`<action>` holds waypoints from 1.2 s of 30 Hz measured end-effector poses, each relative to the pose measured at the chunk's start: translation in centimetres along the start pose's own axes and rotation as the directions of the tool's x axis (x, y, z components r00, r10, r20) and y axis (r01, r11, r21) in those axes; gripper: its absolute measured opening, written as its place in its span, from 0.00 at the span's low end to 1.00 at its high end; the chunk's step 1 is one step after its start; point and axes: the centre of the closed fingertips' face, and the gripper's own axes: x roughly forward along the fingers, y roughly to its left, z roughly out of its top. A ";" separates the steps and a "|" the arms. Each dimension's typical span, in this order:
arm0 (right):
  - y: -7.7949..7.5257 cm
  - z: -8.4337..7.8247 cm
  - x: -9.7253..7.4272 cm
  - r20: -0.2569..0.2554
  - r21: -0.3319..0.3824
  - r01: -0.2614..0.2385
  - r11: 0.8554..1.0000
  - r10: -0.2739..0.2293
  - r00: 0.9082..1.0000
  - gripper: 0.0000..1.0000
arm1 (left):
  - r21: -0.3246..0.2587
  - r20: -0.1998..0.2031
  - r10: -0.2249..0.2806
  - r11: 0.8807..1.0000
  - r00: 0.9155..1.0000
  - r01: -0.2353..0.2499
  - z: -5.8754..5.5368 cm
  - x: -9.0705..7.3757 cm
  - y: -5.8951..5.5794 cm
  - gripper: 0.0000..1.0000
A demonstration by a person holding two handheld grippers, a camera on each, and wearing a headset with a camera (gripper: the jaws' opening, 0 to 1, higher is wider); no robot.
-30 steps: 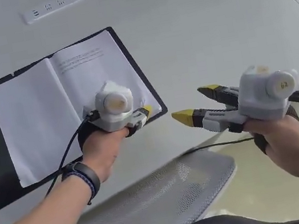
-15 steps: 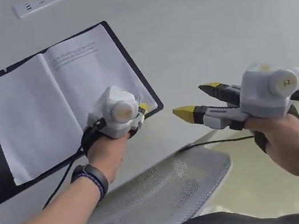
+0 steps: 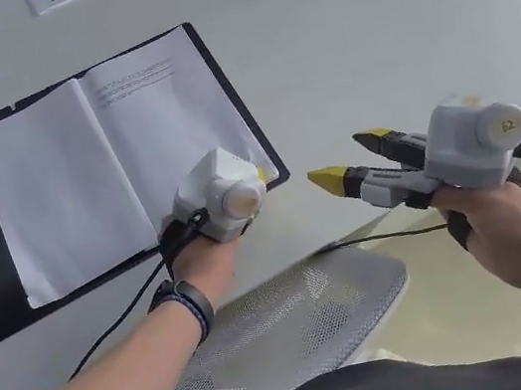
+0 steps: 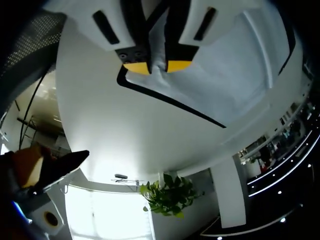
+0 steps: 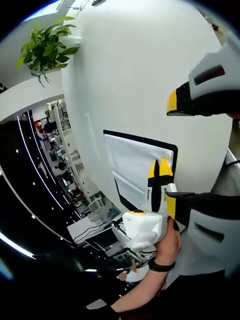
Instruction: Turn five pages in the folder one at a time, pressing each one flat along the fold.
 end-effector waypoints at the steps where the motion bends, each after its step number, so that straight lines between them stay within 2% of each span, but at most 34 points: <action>1: 0.0 0.1 0.4 -0.006 -0.008 -0.008 1.000 0.008 1.000 0.60 | 0.014 0.006 0.004 1.000 1.000 -0.004 0.0 0.0 0.0 0.07; 6: -0.1 0.5 2.4 -0.025 -0.021 -0.048 0.999 0.048 0.999 0.59 | 0.001 0.021 0.016 1.000 1.000 -0.016 0.1 0.0 0.1 0.06; 8: 0.0 0.8 3.3 -0.029 -0.032 -0.067 0.997 0.066 0.997 0.58 | 0.025 0.017 0.040 0.999 0.999 -0.040 0.0 0.1 0.5 0.01; 13: 0.3 1.4 5.6 -0.039 -0.037 -0.114 0.993 0.113 0.993 0.57 | 0.038 0.024 0.044 0.998 0.999 -0.045 0.0 0.1 0.5 0.00; 16: 0.4 1.7 7.1 -0.049 -0.043 -0.143 0.989 0.140 0.989 0.56 | 0.040 0.028 0.045 0.998 0.999 -0.046 0.0 0.1 0.5 0.00; 19: 0.5 2.2 9.1 -0.046 -0.025 -0.175 0.984 0.173 0.984 0.53 | 0.035 0.034 0.046 0.998 0.998 -0.047 0.0 0.0 0.5 0.00; 24: 0.7 2.2 11.4 -0.060 0.002 -0.214 0.977 0.213 0.975 0.46 | 0.033 0.035 0.043 0.998 0.998 -0.044 0.0 0.1 0.5 0.00; 28: 0.9 2.3 12.4 -0.055 0.032 -0.238 0.971 0.239 0.969 0.43 | 0.029 0.037 0.043 0.999 0.998 -0.044 0.0 0.1 0.6 0.00; 36: 1.0 1.6 13.7 -0.072 0.074 -0.253 0.965 0.259 0.963 0.40 | 0.022 0.041 0.043 0.999 0.998 -0.044 0.0 0.0 0.6 0.00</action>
